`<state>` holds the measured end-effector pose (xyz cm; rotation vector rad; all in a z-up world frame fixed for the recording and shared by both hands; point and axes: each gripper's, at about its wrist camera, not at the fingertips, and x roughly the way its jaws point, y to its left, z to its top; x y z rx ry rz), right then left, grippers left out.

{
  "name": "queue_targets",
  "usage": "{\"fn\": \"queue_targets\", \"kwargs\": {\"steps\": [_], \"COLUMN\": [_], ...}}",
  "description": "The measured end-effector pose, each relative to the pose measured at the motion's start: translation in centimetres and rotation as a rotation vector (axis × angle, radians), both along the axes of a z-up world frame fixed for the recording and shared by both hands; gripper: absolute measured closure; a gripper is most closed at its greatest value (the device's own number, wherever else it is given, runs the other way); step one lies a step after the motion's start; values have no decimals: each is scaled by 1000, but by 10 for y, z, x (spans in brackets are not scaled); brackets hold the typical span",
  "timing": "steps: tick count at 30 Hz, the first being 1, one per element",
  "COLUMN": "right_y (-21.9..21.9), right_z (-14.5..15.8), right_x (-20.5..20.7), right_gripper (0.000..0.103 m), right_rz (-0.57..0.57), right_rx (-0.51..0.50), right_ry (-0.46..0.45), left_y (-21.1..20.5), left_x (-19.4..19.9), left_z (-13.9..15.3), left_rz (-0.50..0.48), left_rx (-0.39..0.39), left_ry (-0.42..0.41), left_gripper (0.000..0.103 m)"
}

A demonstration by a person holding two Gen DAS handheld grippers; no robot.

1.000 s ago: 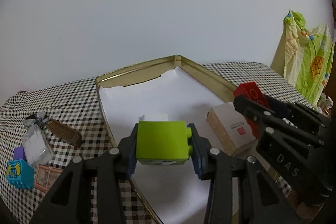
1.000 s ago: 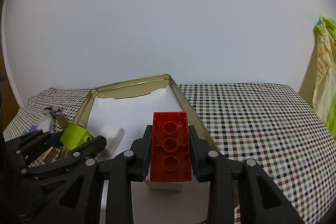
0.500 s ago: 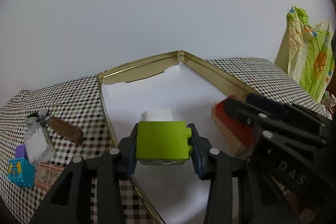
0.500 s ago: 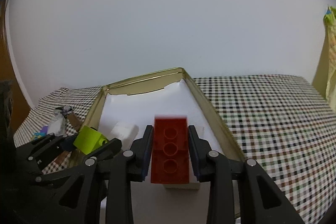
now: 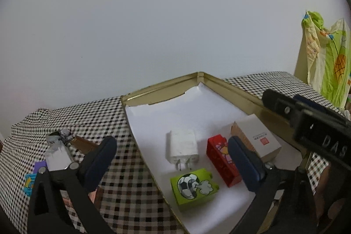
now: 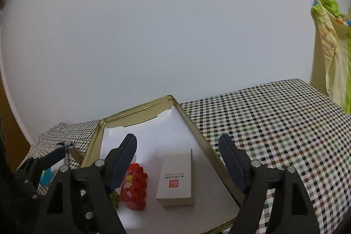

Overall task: Organize rigid objects
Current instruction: 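Carry the red brick and green block into the tray and release both, then withdraw both tools from the tray toward the remaining items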

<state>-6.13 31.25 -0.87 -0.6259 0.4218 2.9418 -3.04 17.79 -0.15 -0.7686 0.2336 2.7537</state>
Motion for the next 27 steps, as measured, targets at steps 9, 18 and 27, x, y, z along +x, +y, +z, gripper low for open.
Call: {"fn": "queue_targets", "kwargs": {"steps": [9, 18, 27], "right_y": [11, 10, -1], "right_z": [3, 16, 21], "right_x": [10, 42, 47], "right_gripper": [24, 24, 23], "right_rz": [-67, -235, -249], "right_rx": [-14, 64, 106], "right_ry": [27, 213, 210], "left_y": [-16, -32, -51], "left_x": [-8, -9, -4], "left_z": [-4, -4, 0], "left_rz": [44, 84, 130], "left_rx": [28, 33, 44], "left_ry": [-28, -11, 15], "left_gripper": [1, 1, 1]}}
